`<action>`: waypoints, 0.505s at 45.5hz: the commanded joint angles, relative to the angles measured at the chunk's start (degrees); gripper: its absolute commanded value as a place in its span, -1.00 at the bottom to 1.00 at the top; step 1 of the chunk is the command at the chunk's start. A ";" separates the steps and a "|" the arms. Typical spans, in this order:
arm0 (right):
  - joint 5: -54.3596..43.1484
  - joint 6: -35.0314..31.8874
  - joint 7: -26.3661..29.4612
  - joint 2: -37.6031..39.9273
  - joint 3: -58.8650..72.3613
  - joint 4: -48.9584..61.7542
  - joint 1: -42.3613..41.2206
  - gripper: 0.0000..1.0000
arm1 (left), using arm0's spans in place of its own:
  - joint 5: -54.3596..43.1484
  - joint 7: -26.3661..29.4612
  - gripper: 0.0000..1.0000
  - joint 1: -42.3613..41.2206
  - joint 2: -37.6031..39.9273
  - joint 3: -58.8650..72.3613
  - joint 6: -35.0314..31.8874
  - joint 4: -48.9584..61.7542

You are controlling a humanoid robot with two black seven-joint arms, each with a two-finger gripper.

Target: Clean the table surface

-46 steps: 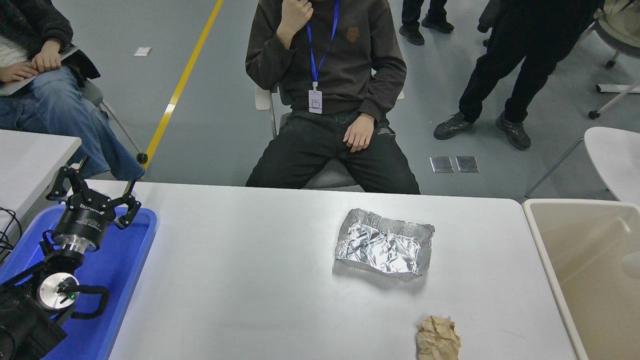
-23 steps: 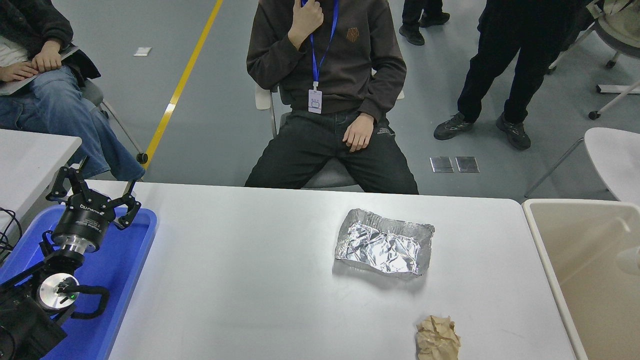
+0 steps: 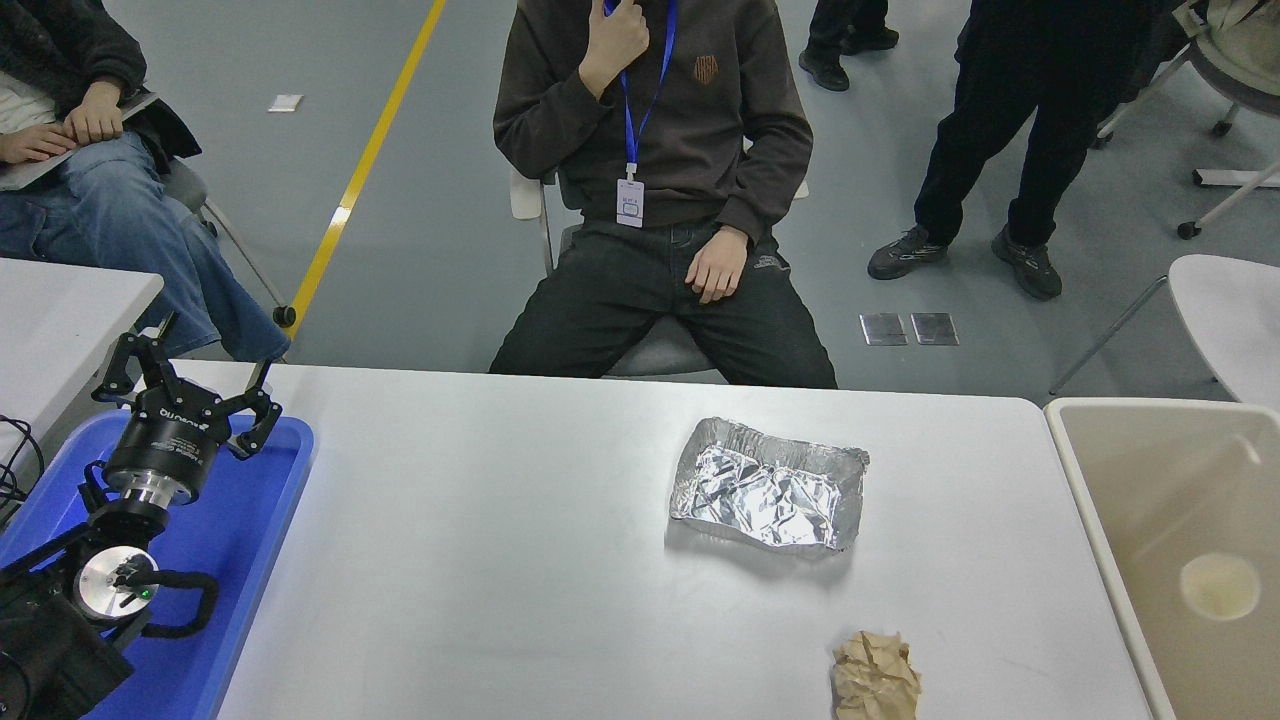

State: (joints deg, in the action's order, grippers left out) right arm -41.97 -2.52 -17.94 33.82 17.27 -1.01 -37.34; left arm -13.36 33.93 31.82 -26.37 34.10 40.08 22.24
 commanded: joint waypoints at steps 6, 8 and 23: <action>0.04 -0.02 -0.34 0.45 -0.39 0.92 0.77 0.92 | 0.00 0.09 1.00 -0.09 0.00 -0.09 -0.09 0.00; 0.13 -0.02 -0.43 0.45 -0.57 0.92 0.87 0.92 | 0.00 0.09 1.00 -0.09 0.00 0.00 -0.09 0.00; 4.61 -0.20 -0.16 1.24 -0.92 0.57 0.25 0.92 | 0.00 0.00 1.00 0.00 0.00 0.00 -0.09 0.00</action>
State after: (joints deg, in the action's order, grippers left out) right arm -40.21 -2.52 -18.24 34.31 16.74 -0.04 -36.89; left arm -13.36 34.01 31.78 -26.37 34.11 40.00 22.24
